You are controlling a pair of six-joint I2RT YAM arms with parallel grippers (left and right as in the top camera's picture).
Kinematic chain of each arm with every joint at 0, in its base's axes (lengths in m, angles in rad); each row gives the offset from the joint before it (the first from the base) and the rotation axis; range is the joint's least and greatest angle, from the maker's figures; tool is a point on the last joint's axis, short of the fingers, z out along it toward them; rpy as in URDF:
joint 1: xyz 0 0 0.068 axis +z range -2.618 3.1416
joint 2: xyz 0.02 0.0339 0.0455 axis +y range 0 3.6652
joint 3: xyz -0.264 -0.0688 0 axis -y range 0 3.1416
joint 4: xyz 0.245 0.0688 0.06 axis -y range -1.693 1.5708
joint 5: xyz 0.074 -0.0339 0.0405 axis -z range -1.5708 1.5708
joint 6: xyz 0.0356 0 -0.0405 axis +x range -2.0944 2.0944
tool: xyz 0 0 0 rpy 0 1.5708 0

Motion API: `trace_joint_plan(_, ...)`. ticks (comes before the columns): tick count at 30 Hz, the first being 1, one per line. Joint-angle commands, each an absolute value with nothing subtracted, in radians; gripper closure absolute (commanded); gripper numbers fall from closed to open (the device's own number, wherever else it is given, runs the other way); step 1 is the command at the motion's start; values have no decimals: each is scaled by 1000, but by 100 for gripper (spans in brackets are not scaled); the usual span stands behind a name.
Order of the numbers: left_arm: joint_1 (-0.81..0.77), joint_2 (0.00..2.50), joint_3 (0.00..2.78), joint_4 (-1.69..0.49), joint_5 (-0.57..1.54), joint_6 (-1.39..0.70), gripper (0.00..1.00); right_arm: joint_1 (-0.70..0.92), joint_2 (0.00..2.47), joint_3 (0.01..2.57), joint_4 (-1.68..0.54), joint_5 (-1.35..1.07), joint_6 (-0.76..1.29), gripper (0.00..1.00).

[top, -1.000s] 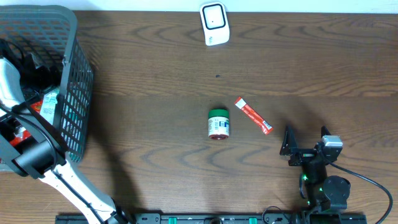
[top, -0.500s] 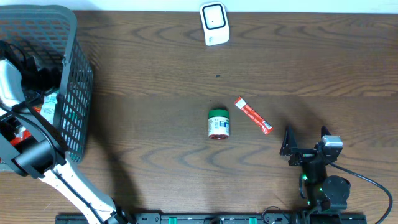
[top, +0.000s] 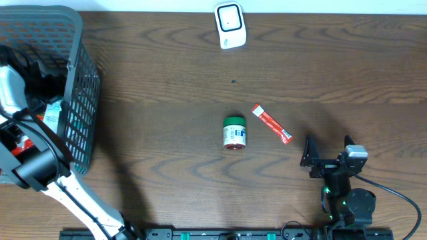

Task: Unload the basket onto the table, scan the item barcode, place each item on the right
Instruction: 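Reach into the basket and grasp the green-and-white wipes pack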

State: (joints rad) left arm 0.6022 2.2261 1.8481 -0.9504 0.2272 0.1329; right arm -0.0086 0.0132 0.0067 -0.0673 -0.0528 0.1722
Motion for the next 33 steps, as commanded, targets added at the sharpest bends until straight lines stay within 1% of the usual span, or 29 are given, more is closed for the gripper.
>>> trace_joint_plan(1,606,2250,1748,-931,217,150,2,0,14,6,-72,-51,179,1)
trace_joint_plan(5,606,2250,1709,-934,228,149,1,0,14,6,-72,-50,179,1)
trace_joint_plan(6,606,2250,1709,-937,243,149,4,0,14,6,-72,-51,179,1)
trace_joint_plan(8,606,2243,1710,-938,290,148,20,0,14,6,-72,-50,179,1)
trace_joint_plan(10,606,2236,1713,-944,323,145,40,0,14,6,-72,-50,179,1)
trace_joint_plan(12,606,2223,1714,-945,330,145,61,0,14,6,-72,-50,179,1)
trace_joint_plan(14,606,2208,1714,-948,331,145,75,0,14,6,-72,-50,179,1)
trace_joint_plan(16,607,2190,1714,-948,331,144,82,0,14,6,-72,-50,179,1)
trace_joint_plan(17,606,2181,1715,-948,331,144,88,0,14,6,-72,-50,179,1)
trace_joint_plan(18,606,2172,1715,-947,331,140,92,0,14,6,-72,-50,179,1)
trace_joint_plan(26,607,2074,1740,-944,332,121,93,0,14,6,-72,-50,179,1)
trace_joint_plan(33,607,1984,1745,-939,329,24,93,0,14,6,-72,-50,179,1)
